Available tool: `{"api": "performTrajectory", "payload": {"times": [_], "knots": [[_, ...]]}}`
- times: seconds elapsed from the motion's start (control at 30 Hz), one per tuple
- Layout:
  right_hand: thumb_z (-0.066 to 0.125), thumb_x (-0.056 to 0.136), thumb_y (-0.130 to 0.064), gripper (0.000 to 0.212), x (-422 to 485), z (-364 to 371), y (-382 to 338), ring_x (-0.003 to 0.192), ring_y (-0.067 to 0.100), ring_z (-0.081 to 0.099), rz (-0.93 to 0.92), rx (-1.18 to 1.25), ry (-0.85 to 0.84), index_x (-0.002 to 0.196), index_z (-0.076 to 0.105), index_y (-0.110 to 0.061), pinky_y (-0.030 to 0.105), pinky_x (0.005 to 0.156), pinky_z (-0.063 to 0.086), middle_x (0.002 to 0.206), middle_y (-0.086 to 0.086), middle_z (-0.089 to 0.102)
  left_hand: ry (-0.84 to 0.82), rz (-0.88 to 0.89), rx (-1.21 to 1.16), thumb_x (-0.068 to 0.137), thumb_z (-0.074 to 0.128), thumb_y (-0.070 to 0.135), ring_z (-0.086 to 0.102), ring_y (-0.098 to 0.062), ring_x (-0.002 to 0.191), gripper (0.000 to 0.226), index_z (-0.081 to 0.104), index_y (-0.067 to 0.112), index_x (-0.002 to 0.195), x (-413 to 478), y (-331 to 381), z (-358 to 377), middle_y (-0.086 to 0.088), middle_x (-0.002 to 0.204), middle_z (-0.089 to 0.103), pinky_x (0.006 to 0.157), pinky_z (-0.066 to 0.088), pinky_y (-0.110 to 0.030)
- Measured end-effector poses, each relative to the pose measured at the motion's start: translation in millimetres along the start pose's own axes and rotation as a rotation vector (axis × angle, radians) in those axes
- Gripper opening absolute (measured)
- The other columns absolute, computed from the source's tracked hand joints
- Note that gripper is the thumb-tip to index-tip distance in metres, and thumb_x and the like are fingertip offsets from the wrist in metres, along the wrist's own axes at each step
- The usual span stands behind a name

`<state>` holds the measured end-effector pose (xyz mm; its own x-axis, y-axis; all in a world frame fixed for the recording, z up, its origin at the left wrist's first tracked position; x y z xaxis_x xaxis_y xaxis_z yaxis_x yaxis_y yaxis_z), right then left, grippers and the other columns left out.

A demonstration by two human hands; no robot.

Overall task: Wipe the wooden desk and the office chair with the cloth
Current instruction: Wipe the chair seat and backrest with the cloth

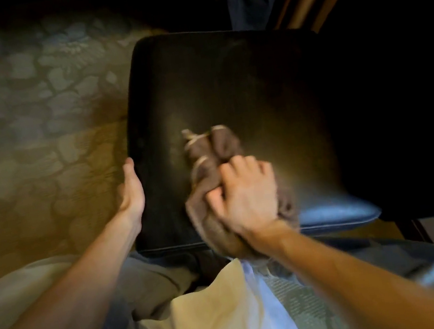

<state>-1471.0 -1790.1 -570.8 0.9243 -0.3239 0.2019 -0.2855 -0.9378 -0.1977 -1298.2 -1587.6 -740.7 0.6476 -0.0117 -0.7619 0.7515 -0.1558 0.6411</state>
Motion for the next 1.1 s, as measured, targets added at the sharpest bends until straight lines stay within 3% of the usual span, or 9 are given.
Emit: {"api": "performTrajectory", "payload": {"times": [0.07, 0.13, 0.2, 0.3, 0.43, 0.57, 0.77, 0.9, 1.1], "knots": [[0.053, 0.089, -0.044, 0.026, 7, 13, -52, 0.092, 0.028, 0.050, -0.088, 0.066, -0.050, 0.090, 0.062, -0.020, 0.044, 0.081, 0.035, 0.096, 0.006, 0.060, -0.068, 0.027, 0.047, 0.062, 0.044, 0.102, 0.055, -0.024, 0.132, 0.118, 0.051, 0.022, 0.149, -22, 8, 5, 0.002, 0.148, 0.054, 0.108, 0.046, -0.045], [0.054, 0.094, -0.046, 0.028, 15, 20, -80, 0.098, 0.025, 0.051, -0.162, 0.114, -0.115, 0.097, 0.065, -0.020, 0.044, 0.086, 0.036, 0.102, 0.004, 0.061, -0.164, 0.013, 0.150, 0.101, 0.036, 0.066, 0.055, -0.024, 0.130, 0.072, 0.049, 0.013, 0.148, -33, 8, 9, -0.001, 0.142, 0.055, 0.093, 0.053, -0.036], [0.054, 0.096, -0.046, 0.029, 25, 18, -79, 0.098, 0.025, 0.052, -0.209, 0.156, -0.141, 0.099, 0.066, -0.019, 0.044, 0.087, 0.038, 0.103, 0.004, 0.062, -0.196, 0.016, 0.184, 0.110, 0.032, 0.040, 0.056, -0.029, 0.130, 0.052, 0.047, 0.010, 0.150, -29, 4, 1, -0.008, 0.143, 0.055, 0.091, 0.053, -0.036], [0.051, 0.090, -0.044, 0.031, 45, -5, -44, 0.089, 0.031, 0.053, -0.265, 0.131, 0.005, 0.091, 0.063, -0.015, 0.044, 0.078, 0.037, 0.094, 0.010, 0.061, -0.090, 0.089, 0.180, 0.085, 0.044, 0.084, 0.056, -0.034, 0.132, 0.082, 0.046, 0.036, 0.151, -6, 10, -4, -0.008, 0.153, 0.051, 0.108, 0.047, -0.051], [0.045, 0.089, -0.050, 0.040, 75, -36, 64, 0.101, 0.036, 0.055, -0.046, -0.139, 0.010, 0.103, 0.060, -0.016, 0.046, 0.084, 0.040, 0.107, 0.015, 0.059, 0.009, -0.016, 0.156, 0.034, 0.035, 0.114, 0.042, -0.034, 0.142, 0.148, 0.037, 0.031, 0.157, -26, 19, 1, -0.004, 0.160, 0.041, 0.119, 0.029, -0.058], [0.038, 0.095, -0.073, 0.071, 52, -29, 163, 0.147, 0.037, 0.027, 0.329, -0.244, -0.356, 0.157, 0.029, -0.040, 0.056, 0.115, 0.029, 0.161, 0.013, 0.029, 0.005, 0.020, 0.154, 0.042, 0.032, 0.111, 0.042, -0.034, 0.142, 0.143, 0.038, 0.027, 0.157, -48, 27, 8, -0.005, 0.160, 0.041, 0.120, 0.028, -0.056], [0.032, 0.083, -0.060, 0.073, -7, -35, 168, 0.128, 0.042, 0.041, 0.445, -0.101, -0.099, 0.138, 0.056, -0.018, 0.054, 0.102, 0.038, 0.139, 0.019, 0.048, 0.036, -0.018, 0.141, 0.029, 0.032, 0.114, 0.043, -0.037, 0.140, 0.155, 0.036, 0.027, 0.157, -48, 27, 7, -0.007, 0.159, 0.040, 0.117, 0.032, -0.059], [0.044, 0.081, -0.055, 0.059, -18, -31, 130, 0.108, 0.042, 0.051, 0.300, -0.088, -0.051, 0.123, 0.062, -0.017, 0.050, 0.088, 0.043, 0.117, 0.020, 0.056, 0.000, -0.006, 0.153, 0.027, 0.031, 0.115, 0.044, -0.034, 0.140, 0.156, 0.038, 0.028, 0.157, -48, 26, 9, -0.005, 0.160, 0.041, 0.118, 0.032, -0.058], [0.055, 0.083, -0.057, 0.048, 5, 13, 0, 0.106, 0.034, 0.049, -0.032, -0.071, -0.125, 0.117, 0.060, -0.023, 0.048, 0.088, 0.040, 0.115, 0.014, 0.054, 0.034, 0.045, 0.054, 0.077, 0.033, 0.096, 0.041, -0.033, 0.144, 0.112, 0.040, 0.016, 0.156, -69, 30, 18, -0.011, 0.160, 0.041, 0.123, 0.027, -0.050]]}}
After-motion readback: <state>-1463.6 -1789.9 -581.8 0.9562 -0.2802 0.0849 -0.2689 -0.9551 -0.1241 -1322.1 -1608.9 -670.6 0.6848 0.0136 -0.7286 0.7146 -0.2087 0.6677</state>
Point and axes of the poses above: each hand's wrist, its own x-axis towards the middle knuckle, its own z-axis out of the palm, y = z × x, the point moved 3 cm from there along x, towards the middle knuckle
